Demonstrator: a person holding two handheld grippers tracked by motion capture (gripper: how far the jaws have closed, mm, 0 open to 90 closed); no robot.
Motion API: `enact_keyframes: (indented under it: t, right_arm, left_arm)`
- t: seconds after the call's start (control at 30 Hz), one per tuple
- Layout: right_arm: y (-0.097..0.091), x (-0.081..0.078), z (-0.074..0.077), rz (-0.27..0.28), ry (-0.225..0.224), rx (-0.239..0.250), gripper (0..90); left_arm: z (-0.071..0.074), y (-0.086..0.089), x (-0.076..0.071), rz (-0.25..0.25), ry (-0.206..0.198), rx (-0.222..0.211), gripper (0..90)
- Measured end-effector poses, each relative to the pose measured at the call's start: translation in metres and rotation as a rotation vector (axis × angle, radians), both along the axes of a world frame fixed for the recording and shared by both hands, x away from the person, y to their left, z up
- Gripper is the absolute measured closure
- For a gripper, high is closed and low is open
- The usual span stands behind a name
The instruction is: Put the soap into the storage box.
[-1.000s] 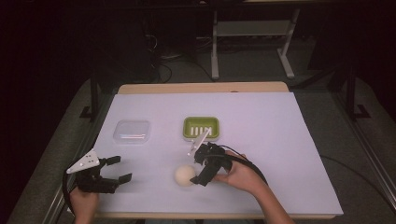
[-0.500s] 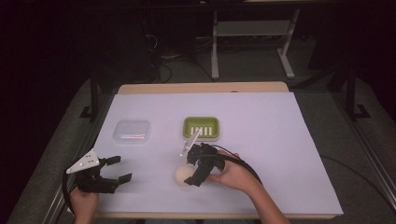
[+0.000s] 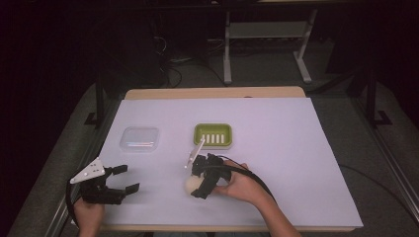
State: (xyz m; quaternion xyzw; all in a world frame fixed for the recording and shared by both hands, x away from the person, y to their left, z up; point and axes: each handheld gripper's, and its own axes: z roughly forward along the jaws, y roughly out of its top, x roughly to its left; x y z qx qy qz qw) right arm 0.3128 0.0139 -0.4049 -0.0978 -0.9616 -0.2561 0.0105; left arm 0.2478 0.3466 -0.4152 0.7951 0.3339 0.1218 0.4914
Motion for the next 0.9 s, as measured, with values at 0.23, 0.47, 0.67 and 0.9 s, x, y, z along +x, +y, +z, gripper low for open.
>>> enact_keyframes:
  t: [0.23, 0.47, 0.67, 0.9]
  right_arm:
    - [0.003, 0.002, -0.004, -0.001, 0.012, -0.008, 13.9]
    - [0.006, 0.002, -0.008, -0.002, 0.016, -0.025, 13.9]
    - [0.009, 0.002, -0.012, -0.002, 0.018, -0.043, 13.9]
    - [0.011, 0.002, -0.017, 0.000, 0.018, -0.043, 13.9]
  left_arm:
    - [0.000, -0.001, 0.000, -0.005, -0.001, -0.001, 13.2]
    - [0.000, 0.000, 0.000, -0.005, -0.004, 0.000, 13.2]
    - [0.001, 0.000, 0.000, -0.009, -0.005, 0.002, 13.2]
    - [0.001, -0.001, 0.000, -0.008, -0.003, 0.000, 13.2]
